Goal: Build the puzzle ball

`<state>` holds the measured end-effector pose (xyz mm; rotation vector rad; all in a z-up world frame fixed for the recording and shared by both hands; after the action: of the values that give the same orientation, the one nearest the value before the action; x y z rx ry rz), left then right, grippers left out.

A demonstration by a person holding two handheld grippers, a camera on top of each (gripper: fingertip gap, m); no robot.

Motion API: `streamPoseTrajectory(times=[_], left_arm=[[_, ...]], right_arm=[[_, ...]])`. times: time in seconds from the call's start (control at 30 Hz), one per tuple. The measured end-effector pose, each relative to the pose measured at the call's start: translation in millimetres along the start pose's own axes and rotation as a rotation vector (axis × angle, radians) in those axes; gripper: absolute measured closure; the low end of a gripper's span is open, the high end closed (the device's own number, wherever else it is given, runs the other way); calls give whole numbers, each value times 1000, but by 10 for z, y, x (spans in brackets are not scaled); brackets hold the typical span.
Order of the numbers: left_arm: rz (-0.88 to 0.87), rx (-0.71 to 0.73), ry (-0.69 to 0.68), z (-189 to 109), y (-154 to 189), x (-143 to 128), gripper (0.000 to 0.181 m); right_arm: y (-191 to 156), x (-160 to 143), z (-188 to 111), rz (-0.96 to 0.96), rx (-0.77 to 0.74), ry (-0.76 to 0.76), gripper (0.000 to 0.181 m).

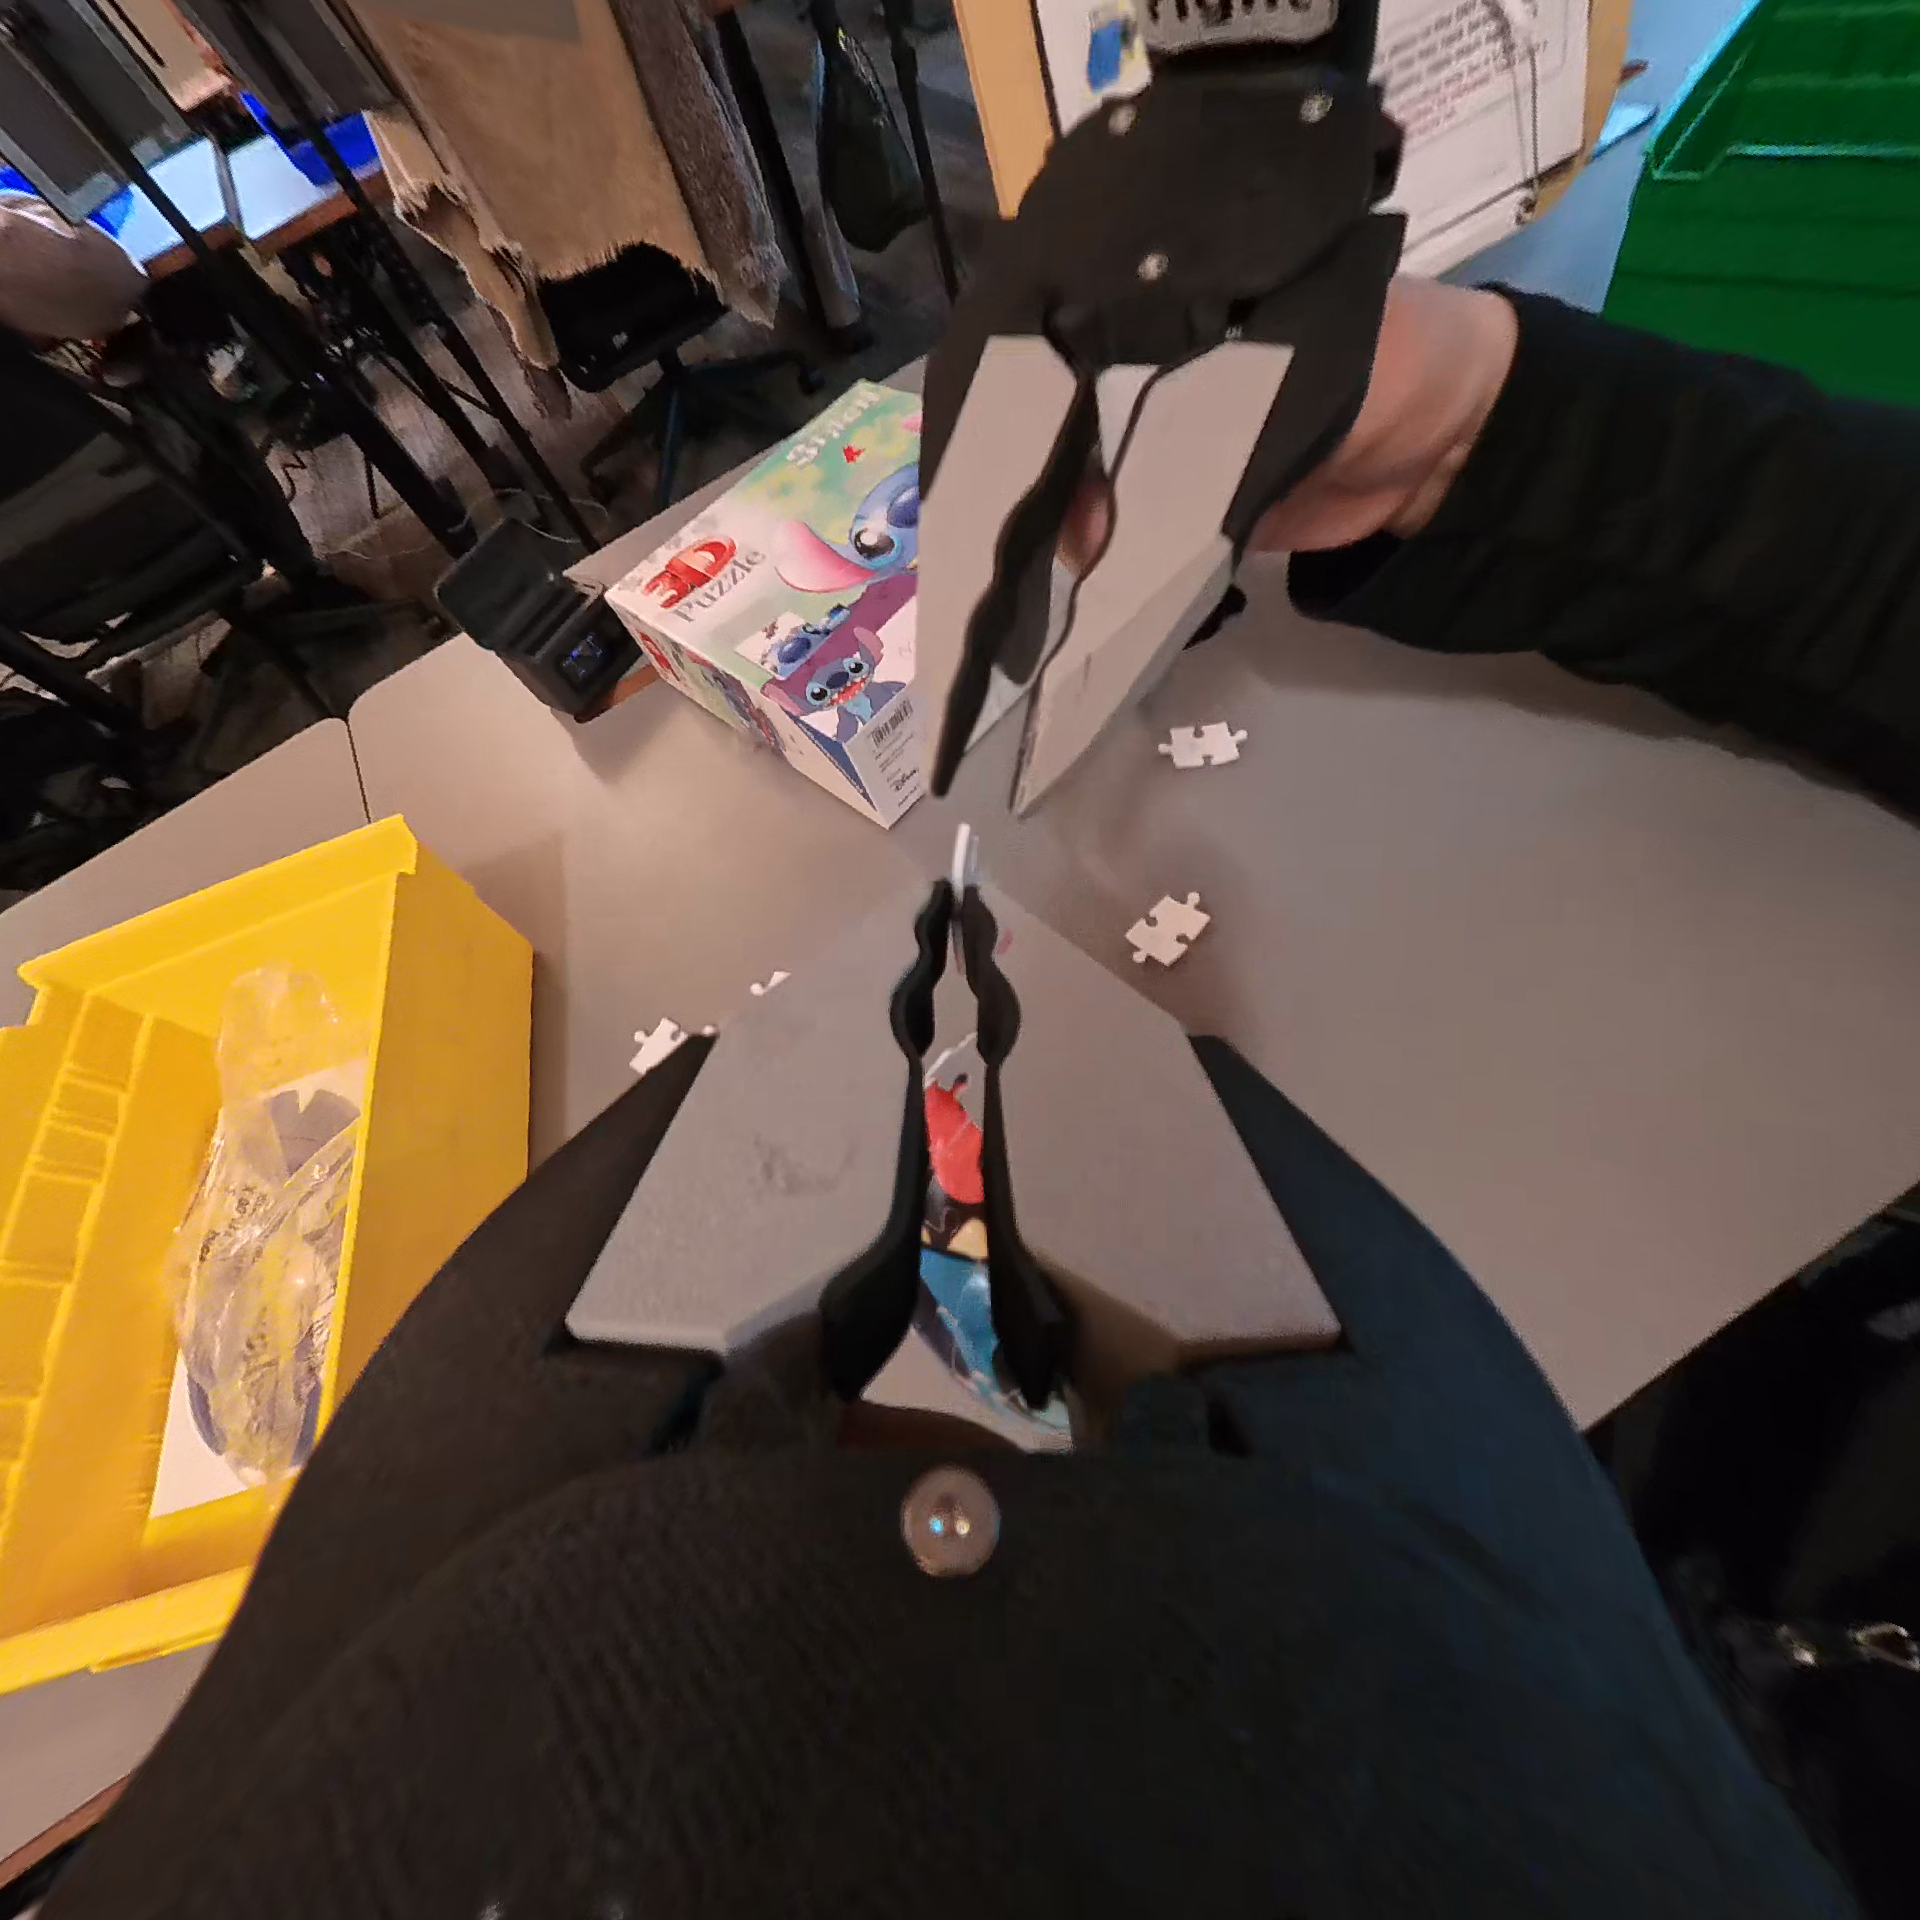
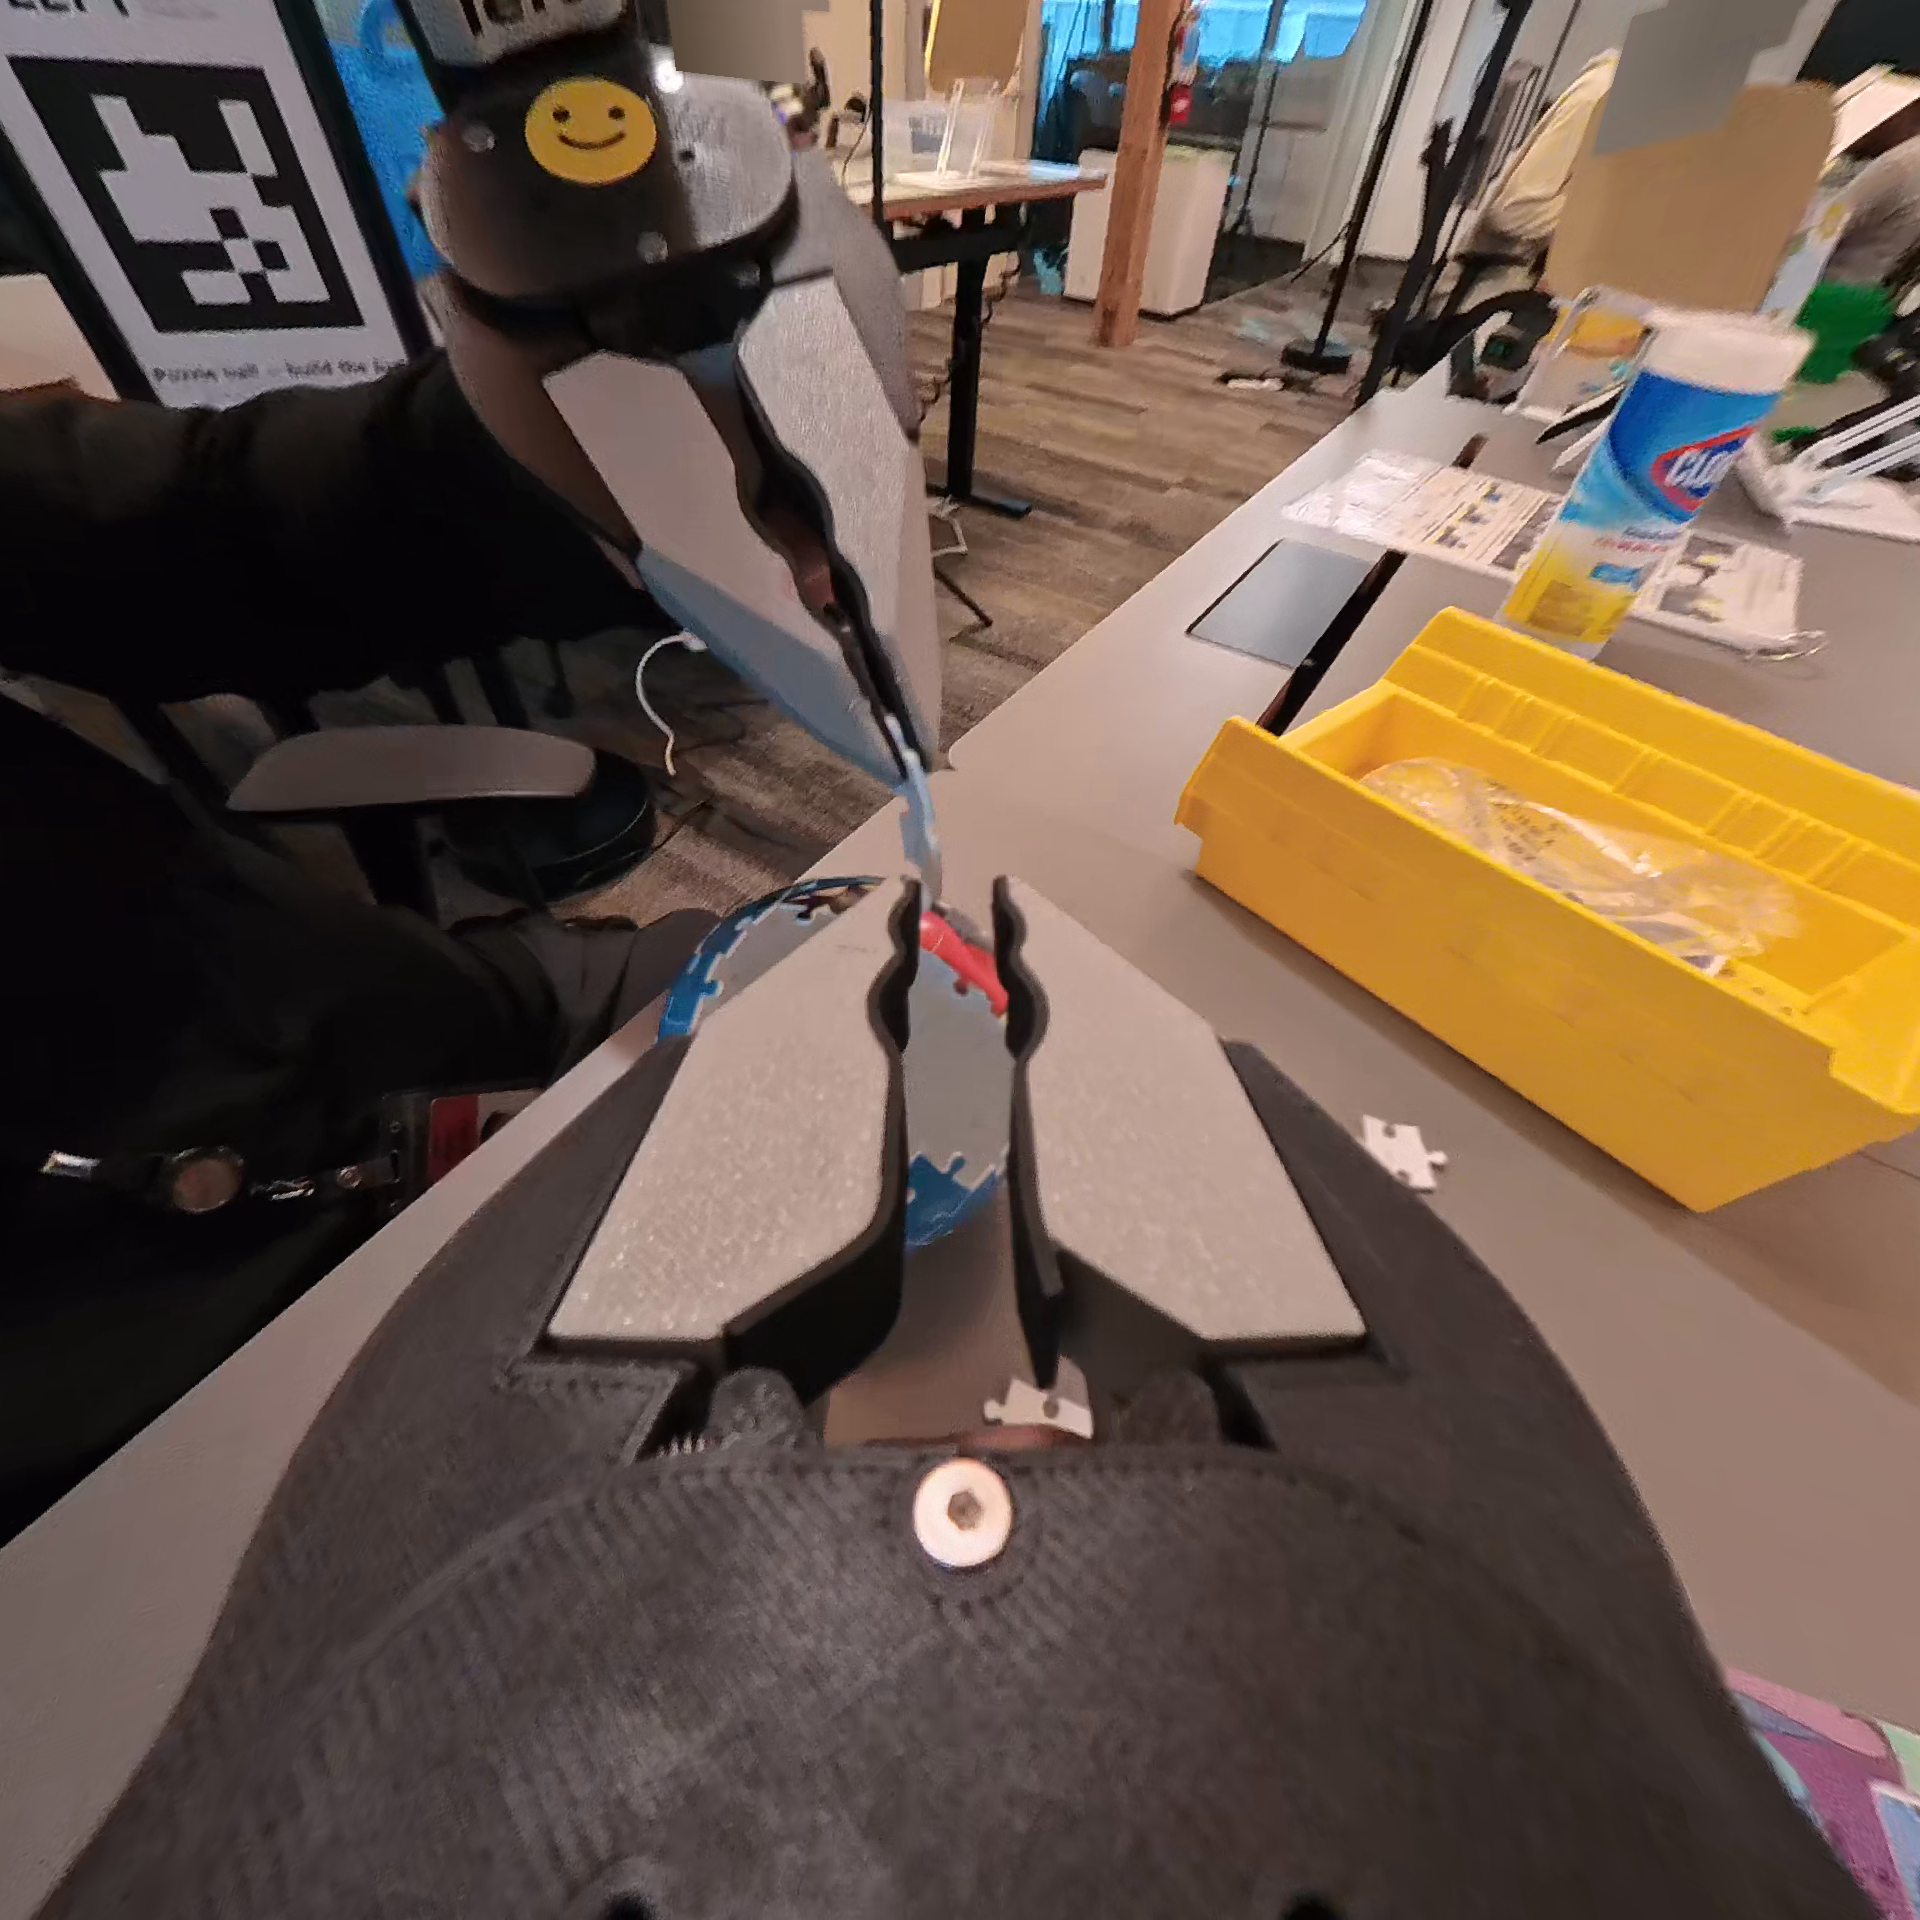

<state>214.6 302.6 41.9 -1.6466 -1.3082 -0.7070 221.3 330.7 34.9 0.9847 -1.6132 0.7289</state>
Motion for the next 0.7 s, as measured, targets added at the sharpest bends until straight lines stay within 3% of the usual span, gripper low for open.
streamPoseTrajectory(times=[0.13, 0.23, 0.37, 0.7], left_arm=[[43, -18, -44, 33, 51, 0, 181], [82, -7, -69, 66, 102, -18, 181], [122, 37, -112, 123, 116, -125, 181], [0, 53, -131, -34, -134, -259, 164]], right_arm=[[-46, 58, 41, -45, -1, 9, 167], [-83, -21, 125, -91, -2, -49, 179], [-82, -126, 191, -150, -27, -102, 181], [-7, -509, 316, -273, -138, -64, 181]])
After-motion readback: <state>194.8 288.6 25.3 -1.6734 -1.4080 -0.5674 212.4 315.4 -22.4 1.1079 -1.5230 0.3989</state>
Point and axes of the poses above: each gripper's, where its closed fingertips meet, z out along the fingers, x out of its top, y = z × x across the jaws, the point moved 1 cm from there along -z, back along the fingers, and after that the axes turned 7 degrees about x, right-handed, at the moved point
